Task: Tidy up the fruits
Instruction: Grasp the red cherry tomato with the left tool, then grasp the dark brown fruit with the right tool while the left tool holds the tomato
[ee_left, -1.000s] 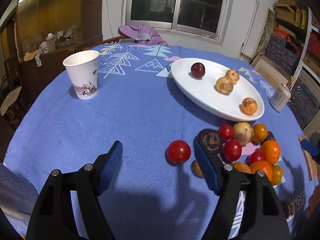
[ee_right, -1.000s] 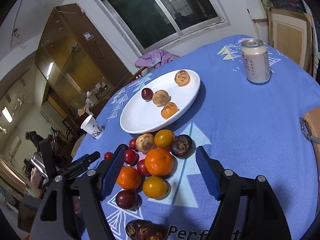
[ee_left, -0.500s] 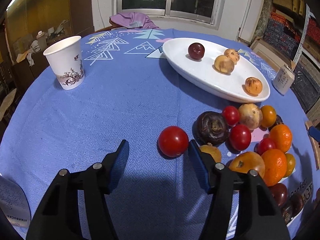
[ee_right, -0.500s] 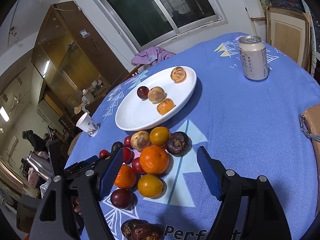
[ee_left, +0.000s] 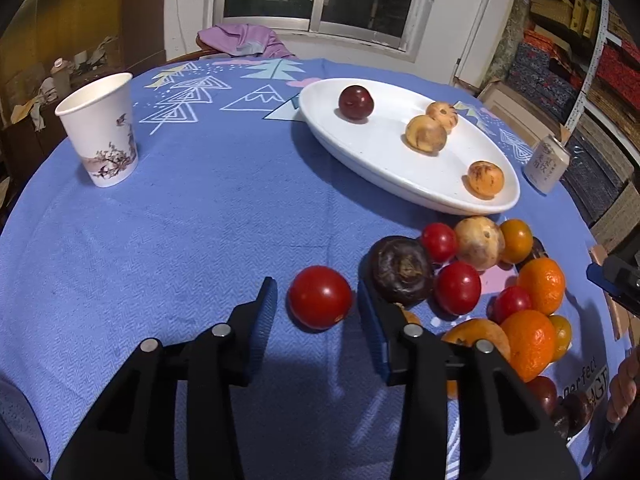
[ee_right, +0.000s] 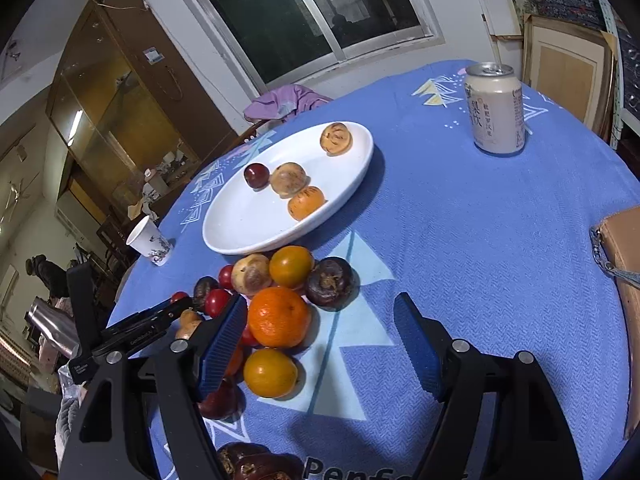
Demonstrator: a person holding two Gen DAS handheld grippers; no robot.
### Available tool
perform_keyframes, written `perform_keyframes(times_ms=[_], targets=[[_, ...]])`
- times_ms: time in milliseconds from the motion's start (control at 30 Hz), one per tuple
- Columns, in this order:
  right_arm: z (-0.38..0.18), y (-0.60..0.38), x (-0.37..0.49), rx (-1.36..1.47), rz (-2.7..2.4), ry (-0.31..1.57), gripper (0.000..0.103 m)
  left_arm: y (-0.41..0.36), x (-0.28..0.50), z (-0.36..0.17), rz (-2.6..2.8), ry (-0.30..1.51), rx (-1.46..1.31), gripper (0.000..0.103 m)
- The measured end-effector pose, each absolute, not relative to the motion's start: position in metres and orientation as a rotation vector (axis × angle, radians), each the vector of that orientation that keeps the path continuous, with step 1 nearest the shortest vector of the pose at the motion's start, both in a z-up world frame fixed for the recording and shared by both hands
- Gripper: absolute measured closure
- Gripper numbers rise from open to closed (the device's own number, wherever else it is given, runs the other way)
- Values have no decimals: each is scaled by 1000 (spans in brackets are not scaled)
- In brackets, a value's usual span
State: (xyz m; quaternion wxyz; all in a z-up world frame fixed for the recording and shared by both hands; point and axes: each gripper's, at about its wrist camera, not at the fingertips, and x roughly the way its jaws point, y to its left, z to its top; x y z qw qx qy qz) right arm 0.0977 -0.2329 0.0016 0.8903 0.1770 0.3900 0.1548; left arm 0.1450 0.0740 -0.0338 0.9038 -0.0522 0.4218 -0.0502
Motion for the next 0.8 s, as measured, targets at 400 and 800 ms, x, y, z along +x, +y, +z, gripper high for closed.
perform_keyframes(times_ms=[400,800], targets=[[-4,-229,106,298,276,818,27,89,143,-28,-8,857,-118,73],[-11,-189,132,-56,248,833,36,84,144,-30,-16,874,-97,73]])
